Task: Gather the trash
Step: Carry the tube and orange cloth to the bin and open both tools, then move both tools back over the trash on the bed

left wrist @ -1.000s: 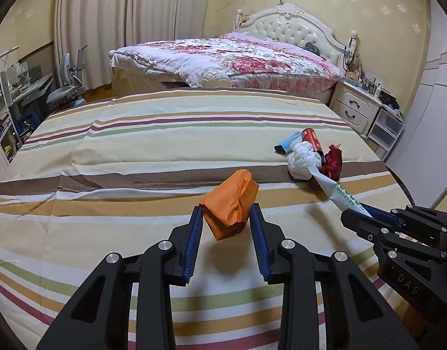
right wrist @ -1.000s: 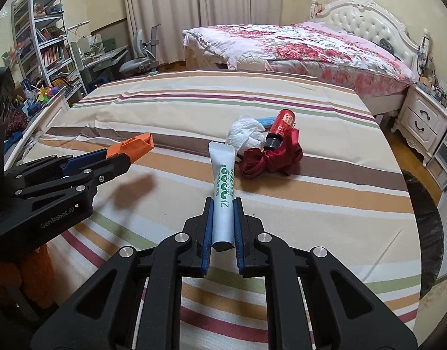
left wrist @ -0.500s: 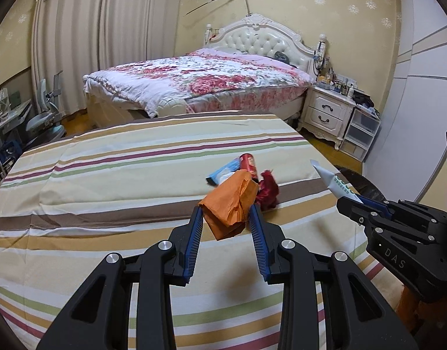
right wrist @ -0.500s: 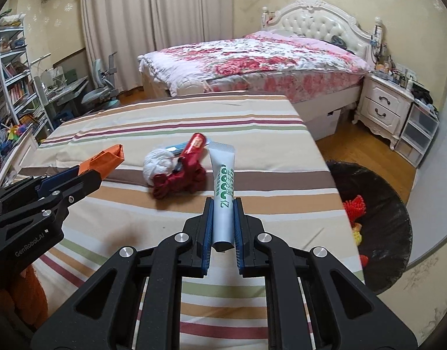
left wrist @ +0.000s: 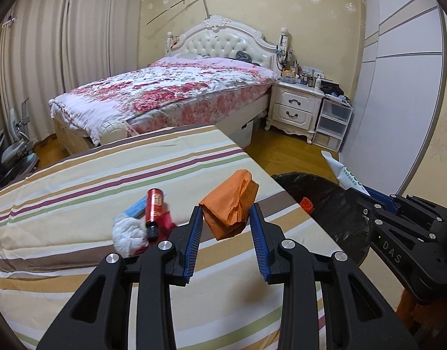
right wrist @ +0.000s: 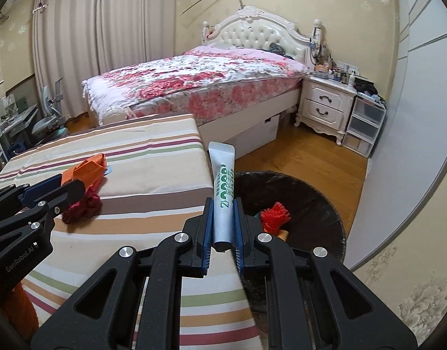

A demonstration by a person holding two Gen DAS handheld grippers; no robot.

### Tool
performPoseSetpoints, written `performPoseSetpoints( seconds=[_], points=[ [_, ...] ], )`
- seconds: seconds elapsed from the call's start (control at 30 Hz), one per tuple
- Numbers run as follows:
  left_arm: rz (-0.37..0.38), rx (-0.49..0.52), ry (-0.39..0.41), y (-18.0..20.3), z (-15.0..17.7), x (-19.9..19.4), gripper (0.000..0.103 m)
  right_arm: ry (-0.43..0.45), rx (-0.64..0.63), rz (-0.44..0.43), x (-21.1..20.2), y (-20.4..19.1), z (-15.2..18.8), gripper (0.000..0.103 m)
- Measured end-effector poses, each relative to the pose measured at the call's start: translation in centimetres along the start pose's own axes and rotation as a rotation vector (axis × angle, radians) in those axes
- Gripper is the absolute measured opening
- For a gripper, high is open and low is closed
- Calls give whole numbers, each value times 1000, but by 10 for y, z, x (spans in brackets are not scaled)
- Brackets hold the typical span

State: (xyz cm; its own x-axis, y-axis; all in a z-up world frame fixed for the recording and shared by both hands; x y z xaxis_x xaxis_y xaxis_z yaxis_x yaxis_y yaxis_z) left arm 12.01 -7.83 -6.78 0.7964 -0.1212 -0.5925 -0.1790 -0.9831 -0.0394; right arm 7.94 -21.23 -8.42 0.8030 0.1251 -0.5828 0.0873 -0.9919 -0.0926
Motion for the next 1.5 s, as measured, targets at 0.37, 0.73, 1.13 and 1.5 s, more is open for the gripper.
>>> performPoseSetpoints(
  seconds=[0.37, 0.73, 1.13, 1.5],
  points=[
    [43, 80, -23, 70, -12, 37, 34, -7, 80, 47, 19, 53, 2, 14],
    [43, 113, -60, 100, -21, 65, 35, -19, 122, 72, 39, 79, -2, 14],
    [0, 124, -82, 105, -19, 86, 67, -16, 174, 95, 43, 104, 5, 43],
    [-9, 78, -94, 87, -22, 81, 77, -6, 201, 133, 35, 113, 7, 57]
  ],
)
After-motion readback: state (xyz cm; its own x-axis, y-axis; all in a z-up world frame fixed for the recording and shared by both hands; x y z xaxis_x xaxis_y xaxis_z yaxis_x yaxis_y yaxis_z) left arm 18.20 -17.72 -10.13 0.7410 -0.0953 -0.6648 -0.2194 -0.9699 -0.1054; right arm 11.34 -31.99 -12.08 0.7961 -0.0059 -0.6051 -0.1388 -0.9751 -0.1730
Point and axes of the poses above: each gripper's, at about its wrist camera, not at the fingertips, and x roughly the way its jaws point, y to its right, z to its underside, the point moved 9 cm from there along x, roughly the way its jaws point, and after that the axes turned 9 degrees about -z, right-handed, at the moved point
